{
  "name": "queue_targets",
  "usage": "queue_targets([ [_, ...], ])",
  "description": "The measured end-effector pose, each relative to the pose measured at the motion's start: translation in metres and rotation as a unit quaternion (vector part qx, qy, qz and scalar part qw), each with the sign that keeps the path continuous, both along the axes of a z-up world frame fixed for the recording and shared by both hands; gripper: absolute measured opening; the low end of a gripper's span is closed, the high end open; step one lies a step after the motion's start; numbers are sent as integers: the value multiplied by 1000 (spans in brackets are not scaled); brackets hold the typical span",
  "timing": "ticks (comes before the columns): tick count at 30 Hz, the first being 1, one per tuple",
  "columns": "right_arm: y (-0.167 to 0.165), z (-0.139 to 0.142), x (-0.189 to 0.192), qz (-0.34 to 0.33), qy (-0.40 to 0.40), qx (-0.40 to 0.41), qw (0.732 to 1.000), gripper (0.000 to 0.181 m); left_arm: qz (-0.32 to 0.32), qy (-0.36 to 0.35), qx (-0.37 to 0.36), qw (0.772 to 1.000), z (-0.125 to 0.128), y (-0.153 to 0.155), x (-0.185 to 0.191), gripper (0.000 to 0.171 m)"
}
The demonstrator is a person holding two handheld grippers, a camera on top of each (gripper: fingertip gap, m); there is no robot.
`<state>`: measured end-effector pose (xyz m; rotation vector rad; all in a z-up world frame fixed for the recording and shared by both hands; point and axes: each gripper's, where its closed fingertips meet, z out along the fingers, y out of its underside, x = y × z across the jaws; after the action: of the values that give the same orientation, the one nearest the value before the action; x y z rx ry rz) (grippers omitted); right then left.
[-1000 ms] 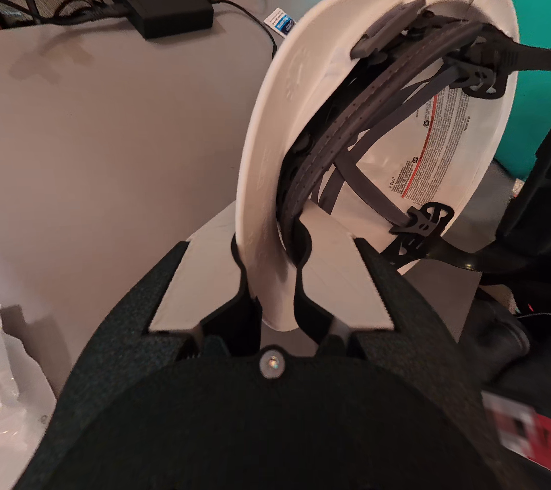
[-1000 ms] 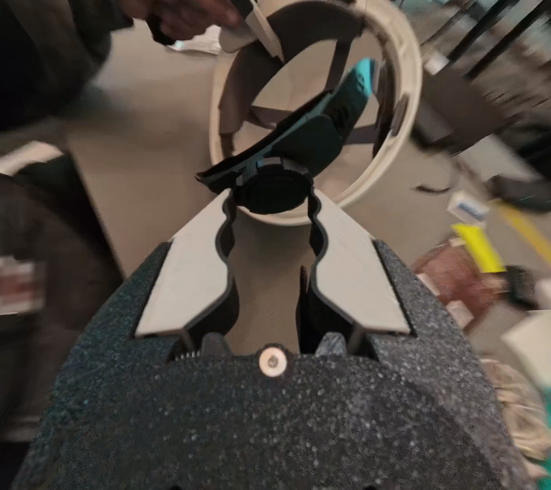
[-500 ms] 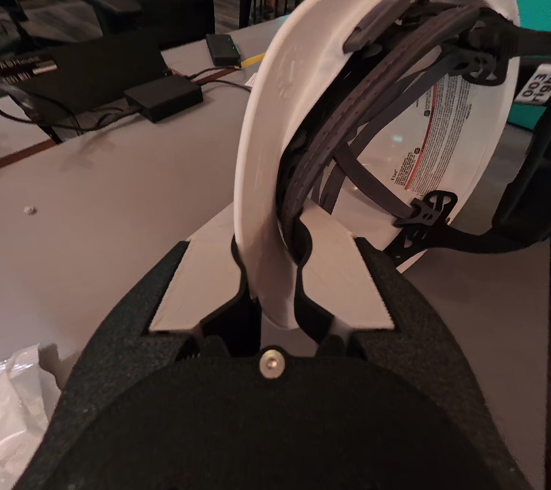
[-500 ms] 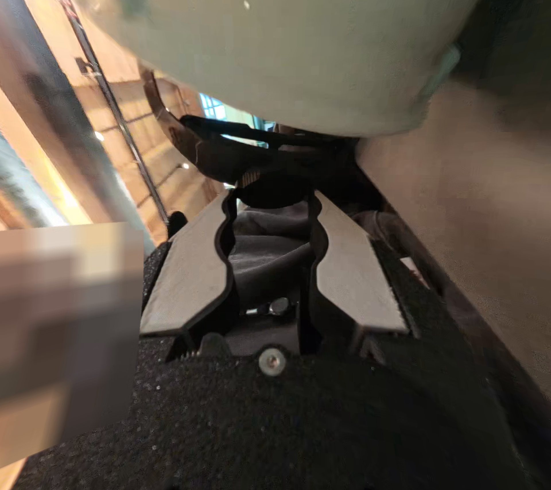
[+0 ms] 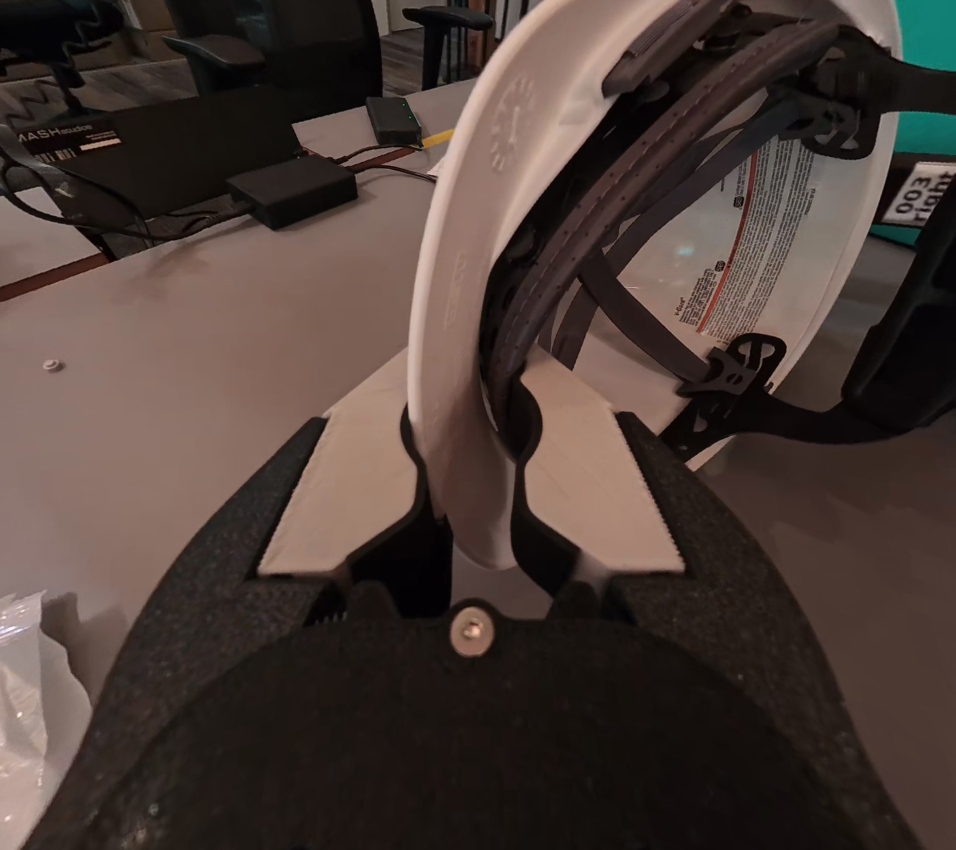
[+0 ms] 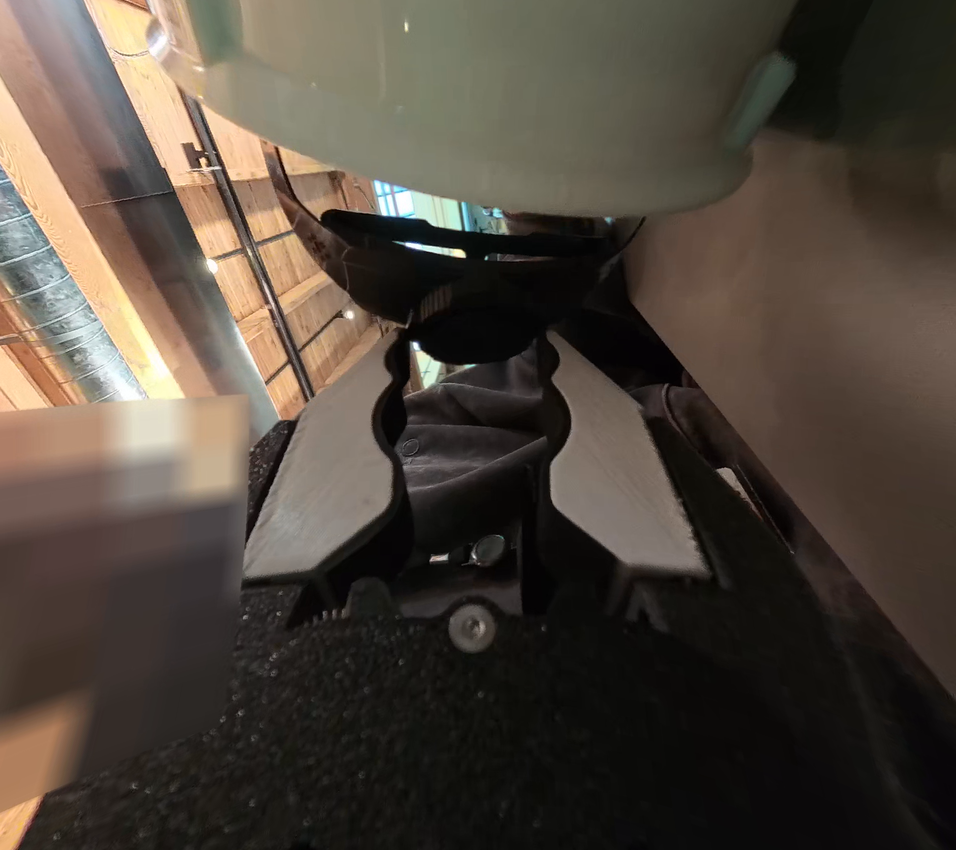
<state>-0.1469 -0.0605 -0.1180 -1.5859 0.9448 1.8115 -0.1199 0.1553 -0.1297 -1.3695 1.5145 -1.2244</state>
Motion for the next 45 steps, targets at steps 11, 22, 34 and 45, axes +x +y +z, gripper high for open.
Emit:
queue_targets([
  [11,-4,-19,13,-11,-585,133,800,72,18,8,-54,998,-10,9,-4,23],
  [22,35,27,32,-150,-517,125,833,83,32,58,-120,991,-18,17,4,22],
  [34,30,29,33,-89,-689,135,706,48,35,81,-120,989,-16,17,7,21],
  [45,17,38,55,154,-968,194,-41,47,-20,210,-119,970,-10,18,35,20],
])
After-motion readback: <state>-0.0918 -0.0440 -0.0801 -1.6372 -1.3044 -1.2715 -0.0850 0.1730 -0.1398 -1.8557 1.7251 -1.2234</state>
